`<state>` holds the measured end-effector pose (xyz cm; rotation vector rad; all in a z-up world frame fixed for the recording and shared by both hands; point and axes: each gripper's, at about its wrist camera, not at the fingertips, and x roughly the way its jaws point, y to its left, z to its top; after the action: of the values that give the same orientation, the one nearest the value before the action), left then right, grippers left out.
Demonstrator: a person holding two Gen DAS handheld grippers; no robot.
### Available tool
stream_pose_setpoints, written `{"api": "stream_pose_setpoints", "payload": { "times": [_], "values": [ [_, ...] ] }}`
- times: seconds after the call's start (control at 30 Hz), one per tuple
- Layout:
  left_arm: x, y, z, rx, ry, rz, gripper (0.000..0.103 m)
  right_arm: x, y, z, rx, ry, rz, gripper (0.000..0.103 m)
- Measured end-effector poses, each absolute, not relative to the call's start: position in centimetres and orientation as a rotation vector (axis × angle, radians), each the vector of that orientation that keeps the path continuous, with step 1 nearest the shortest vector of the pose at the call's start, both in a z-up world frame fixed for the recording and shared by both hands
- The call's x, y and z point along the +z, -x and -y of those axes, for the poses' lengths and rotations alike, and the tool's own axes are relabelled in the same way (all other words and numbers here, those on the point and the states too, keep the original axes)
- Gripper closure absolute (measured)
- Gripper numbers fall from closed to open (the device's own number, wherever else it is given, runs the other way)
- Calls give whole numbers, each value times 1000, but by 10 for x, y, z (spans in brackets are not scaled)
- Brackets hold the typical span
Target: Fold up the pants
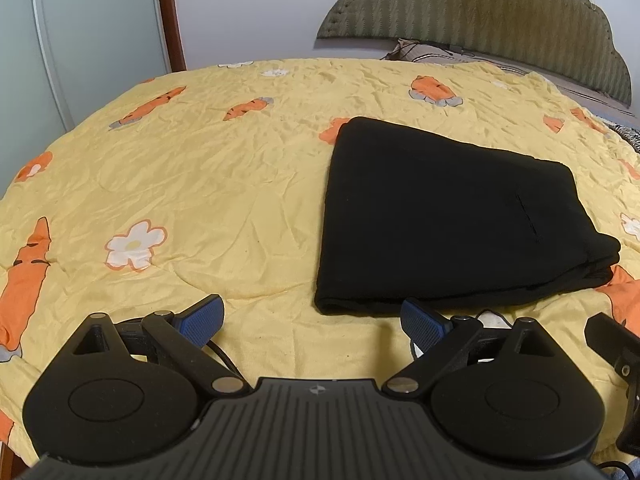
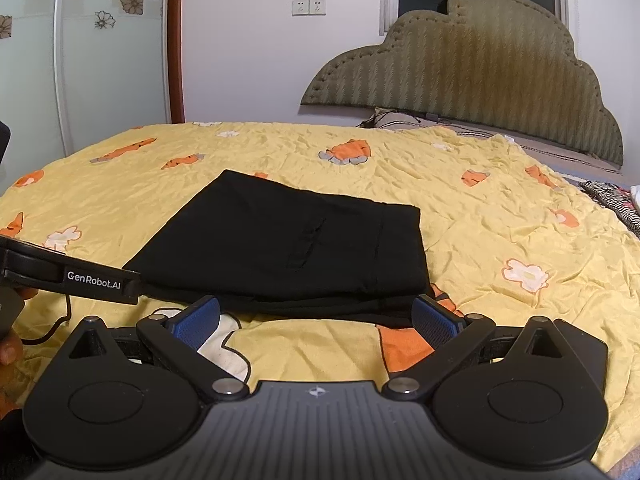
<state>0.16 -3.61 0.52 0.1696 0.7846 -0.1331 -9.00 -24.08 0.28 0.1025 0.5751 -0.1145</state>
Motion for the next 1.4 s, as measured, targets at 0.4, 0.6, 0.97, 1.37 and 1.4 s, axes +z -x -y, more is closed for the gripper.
{"api": "stream_pose_setpoints", "payload": {
  "times": [0.4,0.6,0.97,1.37,1.4],
  "values": [
    [6,0,43,-150,-190,-768,6,3,93,237,-106,-86,-575,0],
    [6,0,41,-148,-190,-768,6,4,94,237,-106,-85,-567,0],
    [8,-1,38,-145,-179,-770,6,6,95,235,-100,-75,-561,0],
    [6,-1,38,-146,-177,-774,6,5,95,232,-97,-68,-566,0],
    [6,-1,38,-145,-177,-775,6,5,94,232,-96,-67,-567,0]
  ]
}}
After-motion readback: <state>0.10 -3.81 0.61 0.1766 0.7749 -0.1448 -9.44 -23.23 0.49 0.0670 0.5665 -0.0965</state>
